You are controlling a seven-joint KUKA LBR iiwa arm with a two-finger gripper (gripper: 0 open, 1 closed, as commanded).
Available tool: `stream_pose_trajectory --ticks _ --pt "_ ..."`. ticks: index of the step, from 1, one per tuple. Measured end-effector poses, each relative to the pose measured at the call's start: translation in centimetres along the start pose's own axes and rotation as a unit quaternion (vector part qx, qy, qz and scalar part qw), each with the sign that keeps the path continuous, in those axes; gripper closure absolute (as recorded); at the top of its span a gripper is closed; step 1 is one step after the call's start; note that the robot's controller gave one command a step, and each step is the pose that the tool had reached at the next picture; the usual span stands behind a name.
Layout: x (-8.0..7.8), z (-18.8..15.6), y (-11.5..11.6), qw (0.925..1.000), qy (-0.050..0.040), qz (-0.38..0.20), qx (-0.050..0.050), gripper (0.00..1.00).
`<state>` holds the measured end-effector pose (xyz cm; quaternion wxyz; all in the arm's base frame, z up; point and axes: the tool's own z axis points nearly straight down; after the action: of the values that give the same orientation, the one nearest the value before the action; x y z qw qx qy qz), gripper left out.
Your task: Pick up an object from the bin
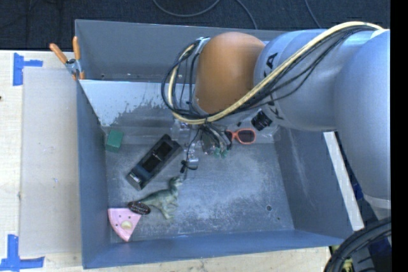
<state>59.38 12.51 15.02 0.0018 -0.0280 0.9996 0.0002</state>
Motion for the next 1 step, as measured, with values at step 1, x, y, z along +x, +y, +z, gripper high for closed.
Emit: stream_pose_trajectory --ticks 1 --pt "-0.43 5.77 2.95 0.9941 -0.0011 -0.108 -0.001 0.00"
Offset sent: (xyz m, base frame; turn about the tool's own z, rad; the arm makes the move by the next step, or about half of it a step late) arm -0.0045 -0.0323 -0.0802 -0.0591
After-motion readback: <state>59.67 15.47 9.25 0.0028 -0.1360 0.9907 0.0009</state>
